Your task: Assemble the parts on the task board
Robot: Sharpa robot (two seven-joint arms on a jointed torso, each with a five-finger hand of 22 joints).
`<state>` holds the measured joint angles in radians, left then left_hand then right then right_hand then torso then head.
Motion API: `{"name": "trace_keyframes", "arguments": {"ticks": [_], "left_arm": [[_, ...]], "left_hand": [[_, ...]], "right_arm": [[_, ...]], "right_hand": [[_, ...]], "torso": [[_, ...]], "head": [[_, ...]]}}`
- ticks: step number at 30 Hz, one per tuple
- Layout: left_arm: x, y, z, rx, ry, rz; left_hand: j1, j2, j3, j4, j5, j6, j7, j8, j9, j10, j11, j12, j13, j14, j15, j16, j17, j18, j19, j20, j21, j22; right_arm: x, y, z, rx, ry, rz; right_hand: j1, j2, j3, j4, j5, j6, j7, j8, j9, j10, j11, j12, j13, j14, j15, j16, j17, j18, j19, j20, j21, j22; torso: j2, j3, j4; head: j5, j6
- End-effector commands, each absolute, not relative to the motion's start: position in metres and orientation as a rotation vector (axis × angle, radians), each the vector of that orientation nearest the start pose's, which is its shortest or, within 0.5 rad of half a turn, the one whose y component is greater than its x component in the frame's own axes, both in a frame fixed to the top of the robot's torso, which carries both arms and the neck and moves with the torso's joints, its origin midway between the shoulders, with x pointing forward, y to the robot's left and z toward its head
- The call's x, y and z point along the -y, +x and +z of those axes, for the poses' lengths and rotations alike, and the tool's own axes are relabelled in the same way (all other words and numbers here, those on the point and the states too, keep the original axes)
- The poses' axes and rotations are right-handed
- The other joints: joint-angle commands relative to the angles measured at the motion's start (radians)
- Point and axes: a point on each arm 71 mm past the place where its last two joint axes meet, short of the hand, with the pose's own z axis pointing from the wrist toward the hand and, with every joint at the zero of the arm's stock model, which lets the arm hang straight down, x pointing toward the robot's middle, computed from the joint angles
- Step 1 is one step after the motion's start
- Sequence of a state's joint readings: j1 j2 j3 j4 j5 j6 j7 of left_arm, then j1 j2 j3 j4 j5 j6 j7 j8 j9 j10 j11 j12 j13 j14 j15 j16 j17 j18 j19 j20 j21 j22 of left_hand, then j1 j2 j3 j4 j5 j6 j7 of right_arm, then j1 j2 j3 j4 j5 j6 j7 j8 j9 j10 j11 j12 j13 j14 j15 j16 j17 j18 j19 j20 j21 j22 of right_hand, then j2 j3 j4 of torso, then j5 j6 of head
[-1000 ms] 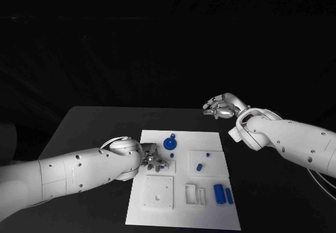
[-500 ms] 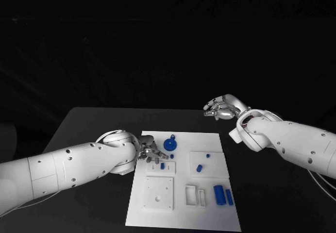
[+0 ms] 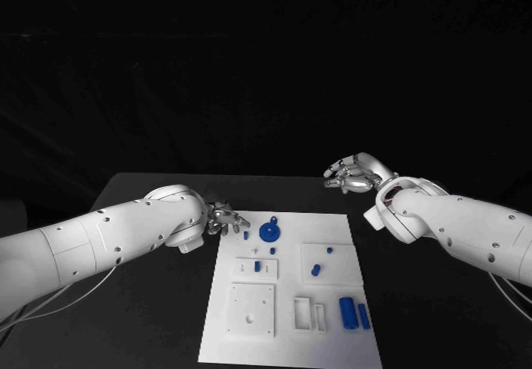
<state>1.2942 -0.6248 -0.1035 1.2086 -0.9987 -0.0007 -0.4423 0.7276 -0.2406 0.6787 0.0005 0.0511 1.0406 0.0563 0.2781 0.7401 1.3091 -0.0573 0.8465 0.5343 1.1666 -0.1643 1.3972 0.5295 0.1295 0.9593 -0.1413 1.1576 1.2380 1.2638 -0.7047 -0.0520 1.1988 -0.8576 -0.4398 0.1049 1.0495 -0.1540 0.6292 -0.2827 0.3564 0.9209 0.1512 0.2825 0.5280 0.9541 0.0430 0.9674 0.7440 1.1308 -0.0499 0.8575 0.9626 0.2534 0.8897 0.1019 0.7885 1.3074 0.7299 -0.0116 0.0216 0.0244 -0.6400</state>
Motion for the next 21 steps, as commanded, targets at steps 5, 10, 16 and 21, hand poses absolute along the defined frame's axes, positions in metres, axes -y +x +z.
{"name": "trace_keyframes", "arguments": {"ticks": [5, 10, 16, 21], "left_arm": [[-0.202, 0.558, -0.212, -2.219, -0.368, -0.445], [-0.197, 0.564, -0.213, -2.229, -0.341, -0.422], [-0.192, 0.569, -0.216, -2.255, -0.296, -0.383], [-0.191, 0.571, -0.218, -2.262, -0.277, -0.36]], "left_hand": [[0.007, 0.007, -0.018, 0.002, -0.001, -0.017, 0.004, -0.01, -0.004, -0.009, 0.005, -0.008, -0.004, -0.004, 0.005, -0.008, -0.004, -0.017, -0.007, -0.096, -0.008, -0.004], [-0.001, 0.007, -0.029, 0.01, -0.002, -0.03, 0.008, -0.014, -0.006, -0.015, 0.009, -0.012, -0.006, -0.01, 0.009, -0.012, -0.006, -0.019, -0.013, -0.095, -0.013, -0.006], [-0.008, 0.007, -0.042, 0.019, -0.002, -0.052, 0.014, -0.023, -0.009, -0.02, 0.014, -0.014, -0.007, -0.015, 0.014, -0.013, -0.006, -0.021, -0.018, -0.094, -0.016, -0.006], [-0.01, 0.007, -0.047, 0.026, -0.002, -0.07, 0.019, -0.031, -0.011, -0.024, 0.019, -0.015, -0.008, -0.019, 0.018, -0.014, -0.006, -0.022, -0.022, -0.093, -0.017, -0.006]], "right_arm": [[0.234, 0.554, -0.167, -1.524, 0.389, 0.851], [0.234, 0.553, -0.167, -1.525, 0.388, 0.853], [0.234, 0.553, -0.166, -1.518, 0.388, 0.854], [0.234, 0.552, -0.166, -1.517, 0.388, 0.855]], "right_hand": [[-0.005, -0.005, -0.007, 0.001, 0.005, -0.007, 0.002, -0.005, 0.002, -0.007, 0.002, 0.004, -0.001, -0.005, 0.0, 0.004, -0.002, 0.008, -0.001, 0.007, -0.006, 0.018], [-0.004, -0.004, -0.007, 0.0, 0.004, -0.01, 0.002, -0.006, 0.001, -0.008, 0.003, 0.005, -0.002, -0.005, 0.0, 0.004, -0.002, 0.008, -0.001, 0.007, -0.007, 0.018], [0.001, -0.004, -0.007, -0.001, -0.007, -0.016, 0.005, -0.01, 0.0, -0.01, 0.004, 0.005, -0.004, -0.006, 0.001, 0.004, -0.004, 0.008, -0.002, 0.007, -0.008, 0.018], [0.0, -0.006, -0.009, 0.0, -0.011, -0.022, 0.007, -0.014, 0.0, -0.016, 0.007, 0.003, -0.006, -0.013, 0.004, 0.001, -0.006, 0.008, -0.008, 0.009, -0.013, 0.017]], "torso": [[0.001, 0.0001, -0.0004], [0.002, 0.0001, -0.0014], [0.008, -0.001, -0.0059], [0.014, -0.0006, -0.0098]], "head": [[-0.002, 0.002], [-0.004, 0.001], [-0.003, 0.003], [-0.002, 0.004]]}}
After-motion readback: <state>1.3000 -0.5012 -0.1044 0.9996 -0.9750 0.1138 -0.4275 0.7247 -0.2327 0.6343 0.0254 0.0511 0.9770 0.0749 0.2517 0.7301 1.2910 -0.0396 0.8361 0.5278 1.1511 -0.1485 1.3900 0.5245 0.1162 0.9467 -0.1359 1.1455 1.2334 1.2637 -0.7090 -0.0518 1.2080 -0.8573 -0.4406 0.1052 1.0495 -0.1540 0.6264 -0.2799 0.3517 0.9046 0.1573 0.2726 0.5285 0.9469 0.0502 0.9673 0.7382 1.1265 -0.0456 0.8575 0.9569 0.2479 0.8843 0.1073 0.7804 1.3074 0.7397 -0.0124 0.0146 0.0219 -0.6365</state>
